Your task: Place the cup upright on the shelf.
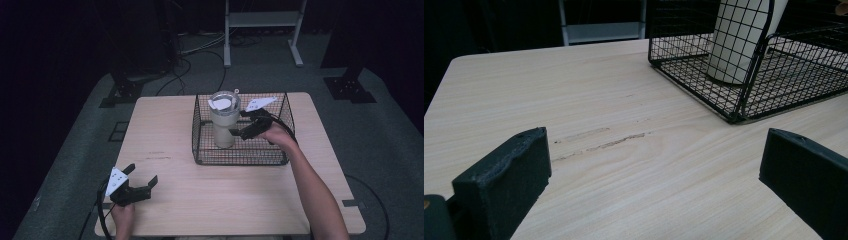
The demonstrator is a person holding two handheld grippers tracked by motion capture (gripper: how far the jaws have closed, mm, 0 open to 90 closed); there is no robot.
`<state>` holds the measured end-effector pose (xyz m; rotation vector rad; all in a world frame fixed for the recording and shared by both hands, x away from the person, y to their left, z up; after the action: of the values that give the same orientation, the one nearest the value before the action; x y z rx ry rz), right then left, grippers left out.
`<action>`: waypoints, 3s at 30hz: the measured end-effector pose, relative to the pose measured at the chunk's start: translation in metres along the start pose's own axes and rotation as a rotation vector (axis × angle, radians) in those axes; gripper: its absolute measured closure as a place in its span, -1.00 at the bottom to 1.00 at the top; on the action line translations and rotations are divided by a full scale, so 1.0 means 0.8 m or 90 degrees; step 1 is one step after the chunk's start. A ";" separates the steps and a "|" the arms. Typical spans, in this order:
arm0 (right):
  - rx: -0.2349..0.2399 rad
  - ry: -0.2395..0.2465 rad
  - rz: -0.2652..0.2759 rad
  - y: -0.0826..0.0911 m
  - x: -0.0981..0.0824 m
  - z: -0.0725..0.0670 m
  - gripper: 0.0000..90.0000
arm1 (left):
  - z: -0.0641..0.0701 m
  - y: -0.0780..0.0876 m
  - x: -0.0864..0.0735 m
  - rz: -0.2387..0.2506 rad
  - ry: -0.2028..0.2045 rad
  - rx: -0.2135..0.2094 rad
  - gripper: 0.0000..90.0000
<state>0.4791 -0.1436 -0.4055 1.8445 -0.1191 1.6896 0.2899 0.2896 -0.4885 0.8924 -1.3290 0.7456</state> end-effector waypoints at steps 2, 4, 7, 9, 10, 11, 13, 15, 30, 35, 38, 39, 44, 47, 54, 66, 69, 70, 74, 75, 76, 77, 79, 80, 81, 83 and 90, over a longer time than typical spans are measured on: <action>-0.001 -0.006 -0.001 0.005 0.002 -0.001 -0.81 | 0.000 0.000 0.000 0.000 0.000 0.000 -1.00; -0.004 -0.005 -0.002 0.010 0.004 -0.001 -0.81 | 0.000 0.000 0.000 0.000 0.000 0.000 -1.00; -0.008 -0.005 -0.005 0.018 0.007 -0.001 -0.81 | 0.000 0.000 0.000 -0.001 0.000 0.000 -1.00; -0.012 -0.001 -0.006 0.022 0.009 0.000 -0.81 | 0.000 0.000 0.000 -0.001 0.000 0.000 -1.00; -0.012 -0.002 -0.006 0.025 0.011 0.000 -0.81 | 0.000 0.000 0.000 -0.001 0.000 0.000 -1.00; -0.014 -0.001 -0.006 0.027 0.012 -0.001 -0.81 | 0.000 0.000 0.000 -0.001 0.000 0.000 -1.00; -0.015 0.005 -0.005 0.031 0.016 -0.001 -0.81 | 0.000 0.000 0.000 -0.002 0.000 0.001 -1.00; -0.017 0.009 -0.010 0.034 0.018 -0.002 -0.81 | 0.000 0.000 0.000 -0.001 0.001 0.001 -1.00; -0.032 0.021 -0.004 0.066 0.027 -0.006 -0.81 | 0.001 -0.001 0.000 -0.004 -0.004 0.002 -1.00; -0.043 0.028 -0.003 0.081 0.030 -0.006 -0.81 | 0.001 -0.001 0.000 -0.005 -0.004 0.003 -1.00; -0.044 0.023 0.005 0.091 0.031 -0.007 -0.81 | 0.001 -0.001 0.000 -0.005 -0.004 0.003 -1.00; -0.043 0.021 0.008 0.094 0.030 -0.007 -0.81 | 0.001 -0.001 0.000 -0.005 -0.004 0.003 -1.00; -0.041 0.020 0.011 0.105 0.025 -0.009 -0.81 | 0.001 -0.001 0.000 -0.006 -0.006 0.003 -1.00; -0.046 0.022 0.013 0.111 0.023 -0.010 -0.81 | 0.001 -0.001 0.000 -0.006 -0.006 0.004 -1.00; -0.050 0.023 0.017 0.126 0.018 -0.014 -0.81 | 0.002 -0.002 0.000 -0.008 -0.007 0.003 -1.00; -0.059 0.025 0.013 0.145 0.000 -0.019 -0.81 | 0.002 -0.002 0.000 -0.009 -0.008 0.004 -1.00; -0.057 0.028 0.015 0.148 -0.004 -0.023 -0.81 | 0.002 -0.002 0.000 -0.008 -0.007 0.004 -1.00; -0.055 0.029 0.013 0.149 -0.005 -0.024 -0.81 | 0.002 -0.002 0.000 -0.007 -0.006 0.004 -1.00; -0.050 0.031 0.015 0.152 -0.009 -0.030 -0.81 | 0.002 -0.002 0.000 -0.007 -0.006 0.005 -1.00; -0.048 0.031 0.017 0.153 -0.010 -0.031 -0.81 | 0.003 -0.002 0.000 -0.007 -0.006 0.004 -1.00; -0.048 0.031 0.017 0.153 -0.011 -0.033 -0.81 | 0.003 -0.002 0.000 -0.006 -0.006 0.004 -1.00; -0.045 0.027 0.019 0.154 -0.013 -0.034 -0.81 | 0.003 -0.002 0.000 -0.007 -0.006 0.004 -1.00; -0.044 0.034 0.017 0.155 -0.016 -0.038 -0.81 | 0.003 -0.002 0.000 -0.008 -0.006 0.005 -1.00; -0.045 0.036 0.016 0.155 -0.017 -0.040 -0.81 | 0.003 -0.002 0.000 -0.008 -0.007 0.005 -1.00; -0.042 0.035 0.020 0.156 -0.019 -0.042 -0.81 | 0.003 -0.002 0.000 -0.008 -0.007 0.005 -1.00; -0.039 0.037 0.020 0.156 -0.021 -0.045 -0.81 | 0.003 -0.002 0.000 -0.009 -0.009 0.005 -1.00; -0.035 0.034 0.024 0.163 -0.032 -0.054 -0.81 | 0.003 -0.002 0.000 -0.009 -0.009 0.004 -1.00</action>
<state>0.3765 -0.2356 -0.3803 1.7648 -0.1782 1.7435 0.2900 0.2872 -0.4888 0.9127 -1.3318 0.7346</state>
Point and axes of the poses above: each handheld gripper's, and its own axes: y roughly backward along the jaws, x roughly out of its top, z roughly to its right, the point moved 1 cm from there along -y, roughly forward along the jaws, and after that the axes turned 9 degrees about z, right-handed, at the moved point
